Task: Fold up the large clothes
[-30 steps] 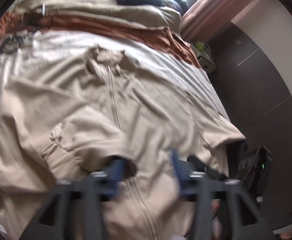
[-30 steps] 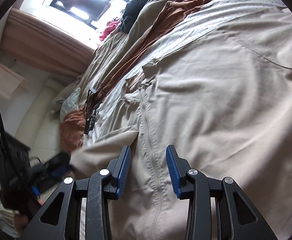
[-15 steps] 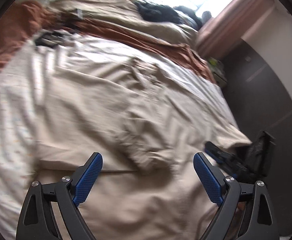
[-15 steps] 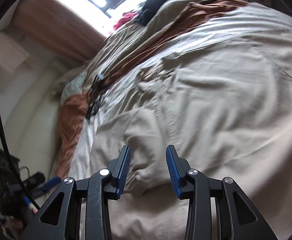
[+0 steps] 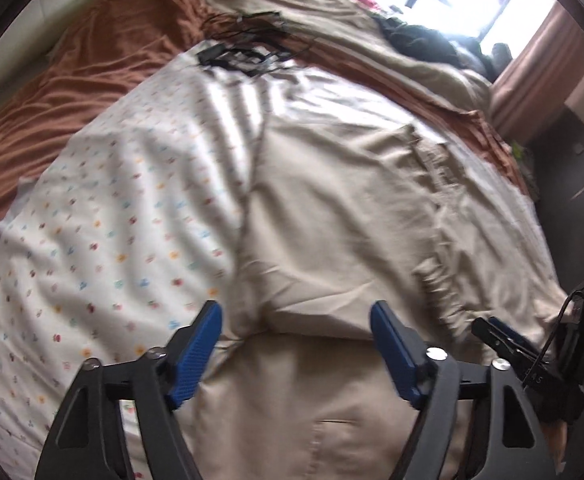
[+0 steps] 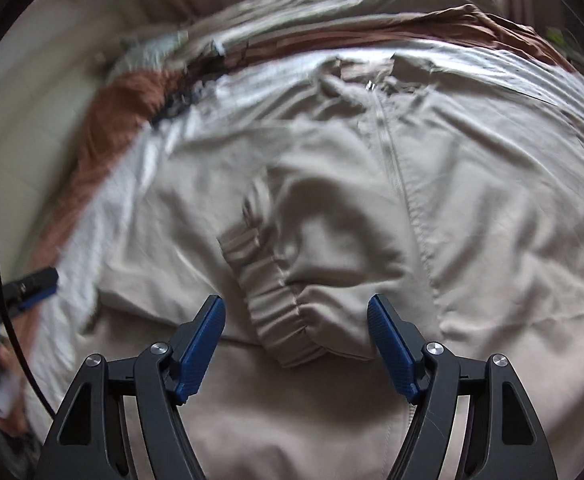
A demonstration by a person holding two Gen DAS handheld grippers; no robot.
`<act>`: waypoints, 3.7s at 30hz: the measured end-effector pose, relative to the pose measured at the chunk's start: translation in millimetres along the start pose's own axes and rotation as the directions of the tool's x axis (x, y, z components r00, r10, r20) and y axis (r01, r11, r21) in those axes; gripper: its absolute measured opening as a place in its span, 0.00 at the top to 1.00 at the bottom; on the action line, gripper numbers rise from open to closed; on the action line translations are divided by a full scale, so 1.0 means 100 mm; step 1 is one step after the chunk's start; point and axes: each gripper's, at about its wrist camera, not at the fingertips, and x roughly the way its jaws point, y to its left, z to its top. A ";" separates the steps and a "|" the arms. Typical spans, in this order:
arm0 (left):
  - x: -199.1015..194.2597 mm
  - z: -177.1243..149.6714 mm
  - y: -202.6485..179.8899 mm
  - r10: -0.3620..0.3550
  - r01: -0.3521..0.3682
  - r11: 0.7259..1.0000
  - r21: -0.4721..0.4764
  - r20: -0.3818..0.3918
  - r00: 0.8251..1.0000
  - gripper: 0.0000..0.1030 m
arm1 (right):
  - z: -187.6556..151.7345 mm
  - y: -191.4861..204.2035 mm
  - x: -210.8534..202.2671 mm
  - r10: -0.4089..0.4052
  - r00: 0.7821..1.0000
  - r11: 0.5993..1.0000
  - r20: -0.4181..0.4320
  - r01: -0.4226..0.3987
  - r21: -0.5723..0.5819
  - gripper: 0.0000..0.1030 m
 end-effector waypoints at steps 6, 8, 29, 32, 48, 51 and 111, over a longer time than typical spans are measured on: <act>0.30 -0.14 0.18 0.071 -0.071 0.997 0.017 -0.061 0.996 0.47 | -0.09 0.15 0.36 -0.152 0.985 0.983 -0.083 0.141 -0.121 0.28; 0.37 -0.18 0.21 0.092 -0.090 0.996 0.019 -0.086 0.992 0.58 | -0.10 0.18 0.39 -0.186 0.979 0.974 -0.081 0.173 -0.146 0.34; 0.45 -0.24 0.26 0.182 -0.183 0.983 -0.002 -0.114 0.977 0.76 | 0.04 -1.78 -0.59 -0.002 0.988 0.847 0.157 -0.082 0.525 0.61; 0.46 -0.23 0.27 0.181 -0.184 0.983 -0.011 -0.117 0.976 0.76 | -0.07 -1.91 -0.46 0.064 0.988 0.794 0.138 -0.135 0.593 0.61; 0.49 -0.23 0.30 0.205 -0.211 0.976 -0.049 -0.104 0.973 0.75 | -0.05 -1.99 -0.09 0.131 0.986 0.756 0.105 -0.168 0.633 0.76; 0.41 -0.26 0.27 0.162 -0.171 0.982 -0.075 -0.108 0.981 0.74 | -0.01 -1.99 -0.31 0.063 0.992 0.795 0.111 -0.117 0.595 0.47; 0.39 -0.51 -1.64 -0.156 0.174 0.971 -0.164 0.119 0.981 0.23 | 0.12 -3.64 -2.26 -0.350 0.766 0.856 0.539 0.029 0.516 0.95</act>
